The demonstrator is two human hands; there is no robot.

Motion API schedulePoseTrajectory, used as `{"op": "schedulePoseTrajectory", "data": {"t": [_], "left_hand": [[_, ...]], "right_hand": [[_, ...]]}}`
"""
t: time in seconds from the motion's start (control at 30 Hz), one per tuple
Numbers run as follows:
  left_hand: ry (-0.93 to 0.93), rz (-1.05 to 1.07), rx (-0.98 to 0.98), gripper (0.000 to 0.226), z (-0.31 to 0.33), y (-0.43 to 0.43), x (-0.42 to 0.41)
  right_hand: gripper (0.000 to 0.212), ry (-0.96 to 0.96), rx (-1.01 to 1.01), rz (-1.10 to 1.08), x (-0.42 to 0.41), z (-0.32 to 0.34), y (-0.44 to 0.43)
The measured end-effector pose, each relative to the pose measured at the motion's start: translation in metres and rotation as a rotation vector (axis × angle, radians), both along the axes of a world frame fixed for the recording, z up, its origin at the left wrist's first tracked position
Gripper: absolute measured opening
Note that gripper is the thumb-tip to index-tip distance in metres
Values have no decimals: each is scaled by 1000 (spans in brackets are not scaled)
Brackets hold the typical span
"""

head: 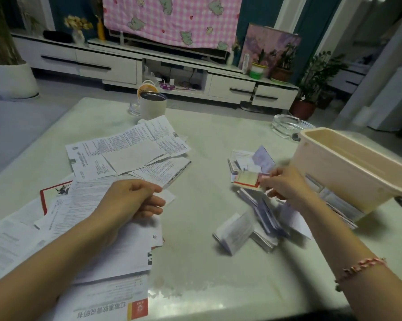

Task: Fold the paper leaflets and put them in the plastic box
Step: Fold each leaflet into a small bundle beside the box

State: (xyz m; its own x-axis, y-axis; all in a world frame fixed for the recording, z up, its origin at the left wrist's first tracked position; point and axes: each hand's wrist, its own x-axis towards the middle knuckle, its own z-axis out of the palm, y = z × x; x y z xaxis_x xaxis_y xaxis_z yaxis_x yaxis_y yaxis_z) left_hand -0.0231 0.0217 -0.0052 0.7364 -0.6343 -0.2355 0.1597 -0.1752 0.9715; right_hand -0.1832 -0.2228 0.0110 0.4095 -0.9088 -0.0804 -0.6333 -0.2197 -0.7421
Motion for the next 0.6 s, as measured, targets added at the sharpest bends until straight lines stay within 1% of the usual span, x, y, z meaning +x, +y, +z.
{"op": "schedulePoseTrajectory", "data": {"t": [0.07,0.13,0.17,0.23,0.3,0.33,0.43,0.6], "left_hand": [[9,-5,21,20,-1,-1,-1],[1,-18,52,20,-2,-1,-1],[-5,-22,65,20,-2,-1,-2],[-20,-27,77,20,0,-1,-3],[-27,-26,66,20,2,0,-4],[-36,-20,61,21,2,1,-4],[-80,9,56,21,3,3,0],[-181,38,66,22,4,11,4]], "right_hand": [[12,252,-86,16,3,-15,-8],[15,443,-204,36,7,-24,-11],[18,491,-245,43,9,-26,-11],[24,518,-285,47,11,-27,-10],[33,482,-300,42,10,-25,-10],[34,436,-300,37,10,-21,-10],[22,239,-291,30,6,-11,-12],[10,41,-395,26,3,4,-5]]}}
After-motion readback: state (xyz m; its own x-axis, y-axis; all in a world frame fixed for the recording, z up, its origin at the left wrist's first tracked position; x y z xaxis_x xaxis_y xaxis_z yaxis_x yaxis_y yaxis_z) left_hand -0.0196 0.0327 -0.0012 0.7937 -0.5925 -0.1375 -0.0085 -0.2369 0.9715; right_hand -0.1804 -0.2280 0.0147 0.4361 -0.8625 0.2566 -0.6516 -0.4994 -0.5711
